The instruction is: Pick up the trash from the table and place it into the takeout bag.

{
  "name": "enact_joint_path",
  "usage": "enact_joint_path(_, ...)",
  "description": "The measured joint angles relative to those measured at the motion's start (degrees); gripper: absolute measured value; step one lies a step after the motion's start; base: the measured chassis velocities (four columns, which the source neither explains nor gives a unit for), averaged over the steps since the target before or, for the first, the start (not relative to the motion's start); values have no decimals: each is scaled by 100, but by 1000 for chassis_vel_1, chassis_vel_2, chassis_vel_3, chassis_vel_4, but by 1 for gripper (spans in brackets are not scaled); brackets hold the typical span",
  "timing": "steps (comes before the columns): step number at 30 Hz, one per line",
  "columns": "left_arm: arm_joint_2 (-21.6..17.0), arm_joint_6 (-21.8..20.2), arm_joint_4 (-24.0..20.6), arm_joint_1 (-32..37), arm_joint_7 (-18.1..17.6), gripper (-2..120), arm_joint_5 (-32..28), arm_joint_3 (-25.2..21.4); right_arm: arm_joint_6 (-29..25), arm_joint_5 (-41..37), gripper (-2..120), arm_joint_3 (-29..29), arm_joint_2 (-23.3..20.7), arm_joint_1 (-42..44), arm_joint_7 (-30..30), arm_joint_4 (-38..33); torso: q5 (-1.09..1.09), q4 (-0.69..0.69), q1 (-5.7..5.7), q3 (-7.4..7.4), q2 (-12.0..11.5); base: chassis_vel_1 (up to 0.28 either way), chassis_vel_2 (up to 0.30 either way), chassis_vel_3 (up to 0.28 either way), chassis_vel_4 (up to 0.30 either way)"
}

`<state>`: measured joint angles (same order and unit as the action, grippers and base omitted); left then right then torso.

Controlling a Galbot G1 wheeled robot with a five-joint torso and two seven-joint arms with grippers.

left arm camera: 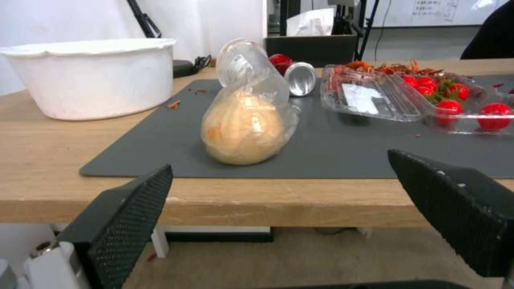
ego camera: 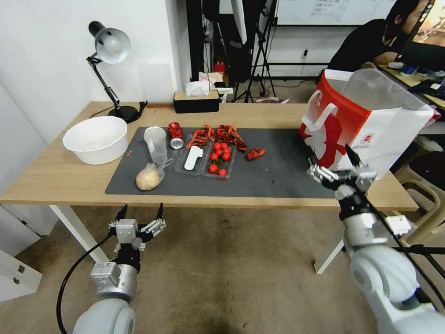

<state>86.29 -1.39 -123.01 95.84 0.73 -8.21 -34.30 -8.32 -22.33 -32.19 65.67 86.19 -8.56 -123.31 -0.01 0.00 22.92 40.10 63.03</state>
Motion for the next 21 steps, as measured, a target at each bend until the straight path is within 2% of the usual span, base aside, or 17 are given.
enact_joint_path(8, -19, 1, 30, -19, 0, 100, -10, 6, -372, 561, 100, 342, 278, 627, -417, 236, 0, 0, 0, 1, -1, 0, 0, 0, 0)
enact_joint_path(21, -32, 9, 30, -10, 1, 100, -15, -9, -771, 1081, 100, 701, 490, 871, -501, 795, 1, 0, 0, 1, -1, 0, 0, 0, 0)
